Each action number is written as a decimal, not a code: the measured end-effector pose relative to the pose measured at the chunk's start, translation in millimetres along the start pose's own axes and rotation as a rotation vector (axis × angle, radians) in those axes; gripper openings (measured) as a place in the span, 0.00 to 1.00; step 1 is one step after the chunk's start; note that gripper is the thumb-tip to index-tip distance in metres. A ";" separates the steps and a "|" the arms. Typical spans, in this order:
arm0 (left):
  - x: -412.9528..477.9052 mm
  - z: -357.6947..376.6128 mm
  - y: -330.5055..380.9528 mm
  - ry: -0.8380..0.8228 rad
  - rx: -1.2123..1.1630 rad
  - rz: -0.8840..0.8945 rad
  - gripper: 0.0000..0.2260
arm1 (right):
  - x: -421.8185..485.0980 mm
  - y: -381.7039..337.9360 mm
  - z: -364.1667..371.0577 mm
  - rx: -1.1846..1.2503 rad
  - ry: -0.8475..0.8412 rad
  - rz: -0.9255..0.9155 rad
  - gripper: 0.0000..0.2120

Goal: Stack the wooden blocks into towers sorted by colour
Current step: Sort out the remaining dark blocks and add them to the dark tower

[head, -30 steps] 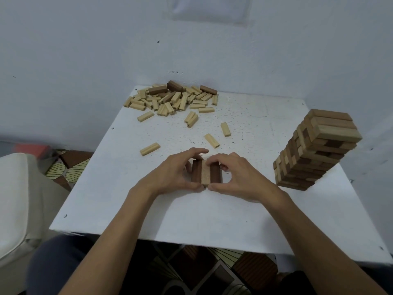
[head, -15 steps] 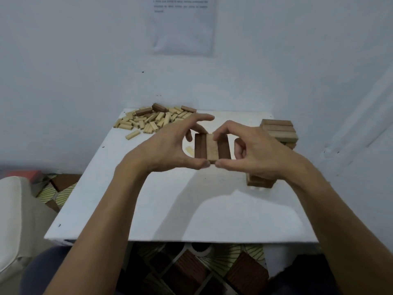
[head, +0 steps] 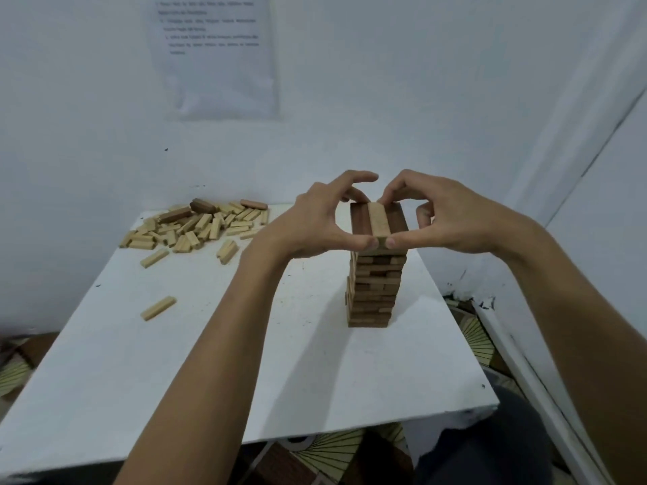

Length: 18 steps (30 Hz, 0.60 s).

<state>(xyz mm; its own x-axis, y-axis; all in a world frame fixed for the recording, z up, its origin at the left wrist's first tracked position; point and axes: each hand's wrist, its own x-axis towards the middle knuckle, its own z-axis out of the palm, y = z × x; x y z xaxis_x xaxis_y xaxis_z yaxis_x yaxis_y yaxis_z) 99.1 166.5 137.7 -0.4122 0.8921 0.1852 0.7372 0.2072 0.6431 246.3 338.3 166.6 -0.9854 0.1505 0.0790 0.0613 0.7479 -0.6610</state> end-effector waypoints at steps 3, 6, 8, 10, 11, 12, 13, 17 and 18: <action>13.2 9.5 -2.8 -0.011 -0.008 -0.012 0.37 | 3.2 13.9 -4.1 0.001 -0.003 0.020 0.19; 20.0 15.4 -6.8 -0.025 -0.009 -0.027 0.37 | 6.7 23.7 -3.2 0.011 -0.011 0.029 0.19; 22.2 17.9 -8.2 -0.032 -0.014 -0.038 0.37 | 8.8 28.3 -2.1 0.014 -0.017 0.034 0.19; 23.9 19.8 -9.8 -0.038 -0.020 -0.050 0.37 | 10.2 31.2 -1.6 0.015 -0.020 0.038 0.19; 24.8 20.4 -10.6 -0.042 -0.023 -0.055 0.37 | 10.5 31.6 -1.1 0.015 -0.019 0.036 0.19; 25.3 20.7 -11.7 -0.046 -0.024 -0.061 0.36 | 10.7 31.8 -0.4 0.016 -0.019 0.031 0.19; 25.6 21.1 -13.0 -0.048 -0.023 -0.065 0.36 | 10.9 31.8 0.7 0.016 -0.020 0.027 0.19; 25.0 21.8 -15.7 -0.055 -0.016 -0.078 0.36 | 11.1 32.3 3.7 0.027 -0.023 0.027 0.19; 24.6 22.2 -15.6 -0.057 -0.016 -0.080 0.36 | 11.1 33.0 4.2 0.030 -0.023 0.025 0.19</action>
<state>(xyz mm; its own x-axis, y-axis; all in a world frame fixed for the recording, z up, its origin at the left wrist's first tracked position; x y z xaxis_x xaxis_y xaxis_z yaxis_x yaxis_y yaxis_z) 89.4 194.2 115.8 -0.4379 0.8944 0.0911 0.6945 0.2722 0.6660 236.6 361.9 142.5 -0.9871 0.1538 0.0456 0.0812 0.7245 -0.6845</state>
